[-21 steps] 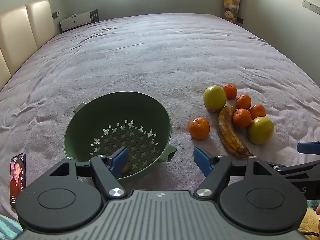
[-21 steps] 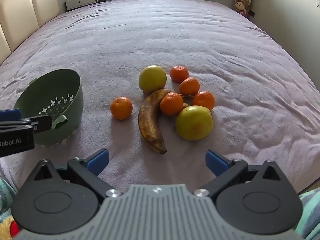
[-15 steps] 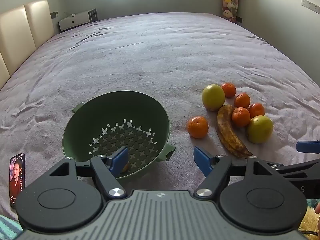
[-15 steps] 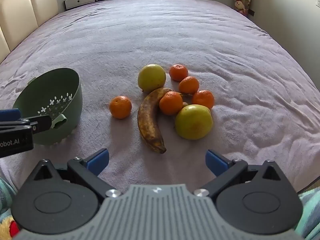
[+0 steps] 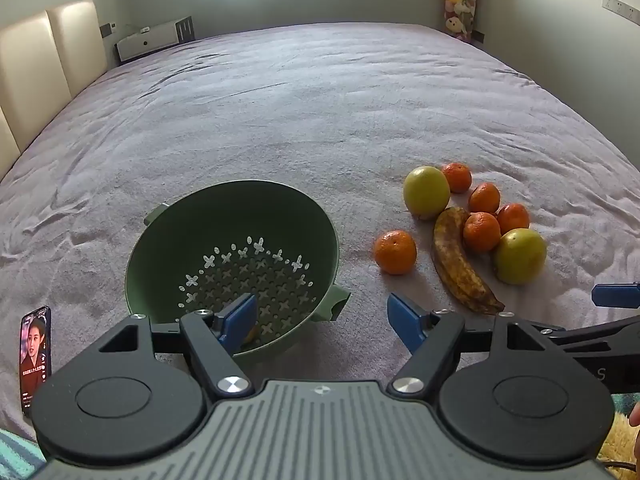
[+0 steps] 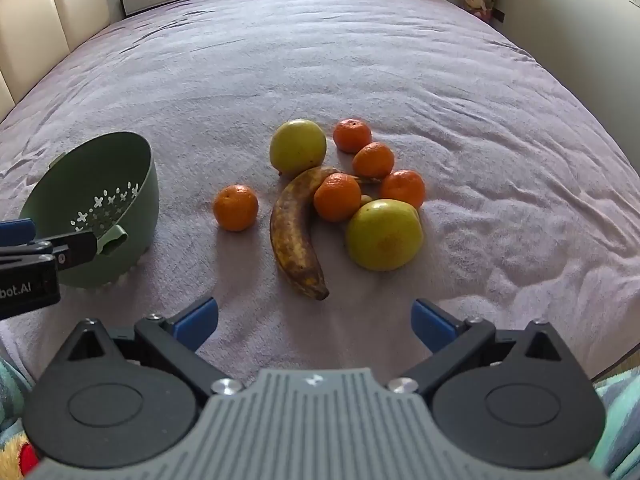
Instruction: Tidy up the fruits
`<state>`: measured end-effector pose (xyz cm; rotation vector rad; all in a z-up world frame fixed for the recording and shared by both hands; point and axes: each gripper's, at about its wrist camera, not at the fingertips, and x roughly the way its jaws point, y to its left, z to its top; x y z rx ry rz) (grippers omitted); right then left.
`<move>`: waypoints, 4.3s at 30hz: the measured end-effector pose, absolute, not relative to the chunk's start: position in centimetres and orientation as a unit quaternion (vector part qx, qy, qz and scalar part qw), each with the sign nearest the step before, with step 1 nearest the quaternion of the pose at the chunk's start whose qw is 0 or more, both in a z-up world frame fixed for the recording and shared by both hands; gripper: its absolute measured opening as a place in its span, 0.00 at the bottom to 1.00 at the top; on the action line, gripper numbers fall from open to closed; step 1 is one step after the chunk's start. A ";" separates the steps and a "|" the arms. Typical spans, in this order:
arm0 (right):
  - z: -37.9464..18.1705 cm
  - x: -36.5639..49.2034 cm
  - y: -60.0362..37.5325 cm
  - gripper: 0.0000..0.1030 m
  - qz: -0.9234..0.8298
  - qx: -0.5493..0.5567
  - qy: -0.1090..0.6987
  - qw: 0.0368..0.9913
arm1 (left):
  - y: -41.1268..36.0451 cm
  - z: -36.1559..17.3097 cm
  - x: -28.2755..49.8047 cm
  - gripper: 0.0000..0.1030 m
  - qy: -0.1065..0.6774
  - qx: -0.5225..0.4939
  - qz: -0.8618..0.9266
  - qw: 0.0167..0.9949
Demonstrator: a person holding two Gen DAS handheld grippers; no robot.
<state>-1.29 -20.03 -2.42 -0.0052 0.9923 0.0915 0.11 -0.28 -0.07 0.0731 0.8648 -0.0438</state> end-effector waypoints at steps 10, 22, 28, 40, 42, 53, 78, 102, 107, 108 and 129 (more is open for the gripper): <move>-2.4 -1.3 -20.1 0.96 0.043 -0.004 0.478 0.877 | -0.2 -0.1 0.1 0.85 0.419 0.034 -0.021 0.907; -2.4 -1.2 -20.0 0.96 0.043 -0.005 0.479 0.877 | -0.3 -0.1 0.1 0.85 0.419 0.034 -0.020 0.907; -2.4 -1.2 -20.0 0.96 0.043 -0.005 0.479 0.877 | -0.2 -0.1 0.1 0.85 0.420 0.034 -0.020 0.907; -2.7 -1.2 -20.1 0.96 0.041 -0.007 0.483 0.875 | -0.2 -0.1 0.1 0.85 0.420 0.034 -0.020 0.907; -2.7 -1.2 -20.1 0.96 0.041 -0.007 0.483 0.875 | -0.2 -0.1 0.1 0.85 0.420 0.034 -0.021 0.907; -2.6 -1.2 -20.1 0.96 0.039 -0.007 0.484 0.874 | -0.8 -0.1 -0.2 0.85 0.416 0.033 -0.027 0.908; -2.5 -1.2 -20.8 0.96 0.039 0.005 0.482 0.875 | -1.6 0.4 -0.1 0.83 0.407 0.035 -0.049 0.911; -2.6 0.7 -24.1 0.96 0.010 0.015 0.407 0.913 | -6.2 -1.2 2.8 0.49 0.373 0.060 -0.124 0.917; -3.0 2.4 -25.0 0.95 -0.013 0.035 0.425 0.905 | -7.1 -1.5 4.5 0.49 0.384 0.074 -0.136 0.910; -3.1 2.9 -25.2 0.95 -0.016 0.043 0.428 0.903 | -7.3 -1.6 4.9 0.49 0.384 0.084 -0.138 0.909; -7.6 7.3 -25.0 0.87 -0.019 0.061 0.479 0.876 | -7.3 -5.8 7.0 0.54 0.355 0.156 -0.163 0.907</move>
